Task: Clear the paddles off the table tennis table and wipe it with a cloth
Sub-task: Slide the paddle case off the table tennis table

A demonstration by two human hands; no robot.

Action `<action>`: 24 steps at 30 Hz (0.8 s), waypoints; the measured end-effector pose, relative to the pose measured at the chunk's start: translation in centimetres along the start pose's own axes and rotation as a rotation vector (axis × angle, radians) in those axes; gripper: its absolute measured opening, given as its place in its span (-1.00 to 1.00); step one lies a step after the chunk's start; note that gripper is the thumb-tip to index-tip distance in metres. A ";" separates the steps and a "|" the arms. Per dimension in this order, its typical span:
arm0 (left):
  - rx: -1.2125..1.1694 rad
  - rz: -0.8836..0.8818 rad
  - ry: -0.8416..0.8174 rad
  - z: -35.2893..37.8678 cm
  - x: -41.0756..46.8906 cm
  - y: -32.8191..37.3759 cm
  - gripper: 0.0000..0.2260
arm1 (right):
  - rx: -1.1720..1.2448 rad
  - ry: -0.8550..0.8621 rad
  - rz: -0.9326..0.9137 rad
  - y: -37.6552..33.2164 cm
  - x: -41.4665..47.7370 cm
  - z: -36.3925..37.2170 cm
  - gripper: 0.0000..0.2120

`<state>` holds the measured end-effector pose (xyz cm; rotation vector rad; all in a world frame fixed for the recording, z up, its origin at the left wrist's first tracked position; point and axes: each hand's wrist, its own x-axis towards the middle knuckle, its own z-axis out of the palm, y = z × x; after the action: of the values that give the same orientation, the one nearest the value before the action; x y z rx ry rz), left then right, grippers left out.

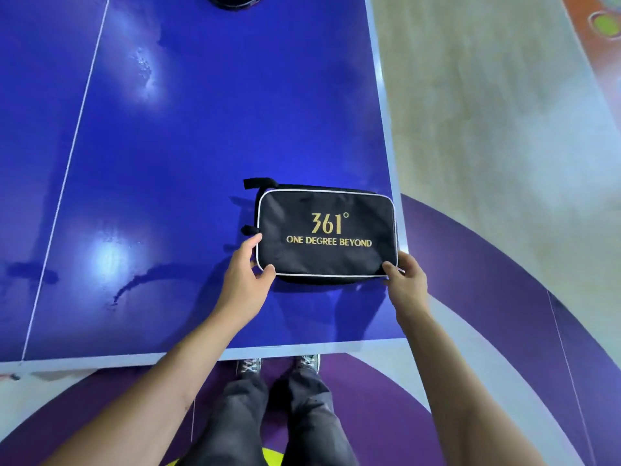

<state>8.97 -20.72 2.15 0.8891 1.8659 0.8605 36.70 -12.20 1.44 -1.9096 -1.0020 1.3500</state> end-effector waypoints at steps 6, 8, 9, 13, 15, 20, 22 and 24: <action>0.122 -0.018 -0.067 1.5 -5.6 -2.2 -0.44 | -0.205 0.036 0.008 4.9 -4.7 -2.6 -0.78; 0.167 -0.033 -0.097 1.8 -7.1 -2.5 -0.44 | -0.220 0.038 0.015 6.0 -5.7 -3.3 -0.71; 0.172 -0.041 -0.114 1.9 -7.6 -2.6 -0.44 | -0.235 0.040 0.013 6.4 -5.9 -3.5 -0.69; 0.213 -0.087 -0.171 2.3 -9.0 -2.7 -0.42 | -0.312 0.069 0.016 7.7 -6.5 -4.4 -0.68; 0.278 -0.104 -0.202 2.6 -9.4 -2.9 -0.39 | -0.382 0.069 0.007 8.3 -6.5 -4.8 -0.71; 0.475 -0.101 -0.296 2.8 -10.2 -3.6 -0.36 | -0.497 0.027 -0.016 9.1 -6.4 -5.5 -0.67; 0.555 -0.084 -0.329 2.7 -10.2 -3.6 -0.38 | -0.482 0.032 -0.017 9.0 -6.7 -5.5 -0.58; 0.621 -0.050 -0.322 2.5 -10.5 -3.2 -0.46 | -0.484 0.063 -0.036 8.5 -7.3 -5.5 -0.52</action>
<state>14.32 -30.57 2.78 1.2595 1.8717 0.0737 42.51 -23.19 -0.02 -2.2476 -1.4213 1.0851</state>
